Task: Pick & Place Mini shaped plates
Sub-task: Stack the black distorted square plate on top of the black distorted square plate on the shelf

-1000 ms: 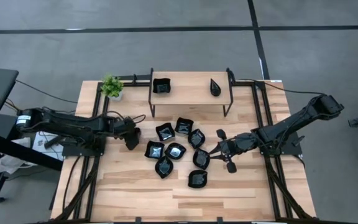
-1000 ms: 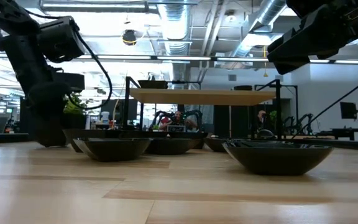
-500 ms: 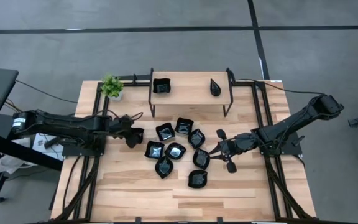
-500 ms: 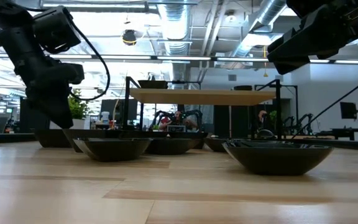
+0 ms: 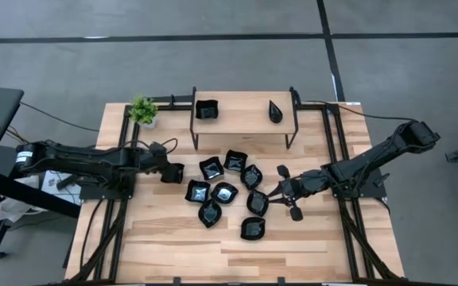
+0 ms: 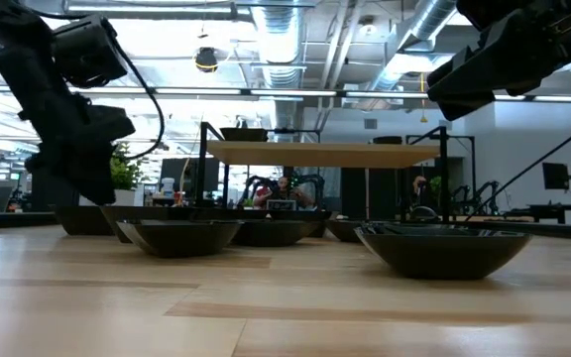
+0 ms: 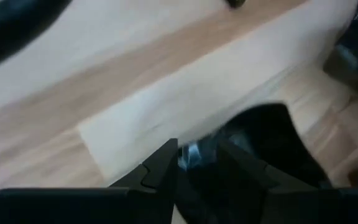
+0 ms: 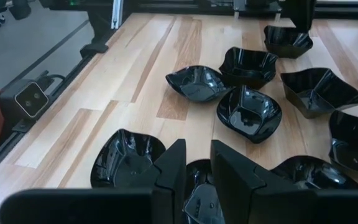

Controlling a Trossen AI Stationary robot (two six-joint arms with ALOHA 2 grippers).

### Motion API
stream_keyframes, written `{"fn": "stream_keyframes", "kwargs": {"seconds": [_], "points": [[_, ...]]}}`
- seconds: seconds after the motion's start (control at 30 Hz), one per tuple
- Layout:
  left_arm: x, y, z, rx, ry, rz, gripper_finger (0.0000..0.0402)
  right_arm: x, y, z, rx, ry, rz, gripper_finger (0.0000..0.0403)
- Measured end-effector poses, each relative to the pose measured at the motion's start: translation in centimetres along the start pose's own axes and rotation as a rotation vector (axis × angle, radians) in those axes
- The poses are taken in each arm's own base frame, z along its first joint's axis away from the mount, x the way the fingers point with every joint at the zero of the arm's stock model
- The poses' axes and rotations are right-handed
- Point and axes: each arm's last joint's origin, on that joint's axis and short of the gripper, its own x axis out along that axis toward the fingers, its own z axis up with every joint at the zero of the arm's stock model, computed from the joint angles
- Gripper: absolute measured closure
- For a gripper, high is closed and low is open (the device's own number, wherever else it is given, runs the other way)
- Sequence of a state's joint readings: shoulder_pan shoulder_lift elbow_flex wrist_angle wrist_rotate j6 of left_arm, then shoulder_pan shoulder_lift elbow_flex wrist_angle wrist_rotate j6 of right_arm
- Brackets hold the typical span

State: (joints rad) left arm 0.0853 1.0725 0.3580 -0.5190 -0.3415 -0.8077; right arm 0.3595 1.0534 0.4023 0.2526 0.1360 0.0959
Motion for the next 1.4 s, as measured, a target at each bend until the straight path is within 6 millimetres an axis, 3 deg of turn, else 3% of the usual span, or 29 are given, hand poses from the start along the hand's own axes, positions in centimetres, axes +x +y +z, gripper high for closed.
{"fn": "stream_keyframes", "kwargs": {"seconds": [0.47,0.87,1.13,1.4], "points": [[-0.1,0.6,-0.5,-0.004,0.027,0.074,0.0289,0.0,0.0,-0.1,0.027,0.014,-0.001,0.0333],[-0.1,-1.0,0.9,0.180,-0.105,-0.083,0.0289,0.0,0.0,-0.1,0.027,0.013,-0.001,0.0333],[-0.9,-3.1,0.0,0.433,-0.042,-0.380,0.0289,0.0,0.0,-0.1,0.027,0.013,-0.001,0.0333],[-2.3,-4.8,-2.7,0.698,-0.062,-0.461,0.0289,0.0,0.0,-0.1,0.027,0.013,-0.001,0.0333]]}}
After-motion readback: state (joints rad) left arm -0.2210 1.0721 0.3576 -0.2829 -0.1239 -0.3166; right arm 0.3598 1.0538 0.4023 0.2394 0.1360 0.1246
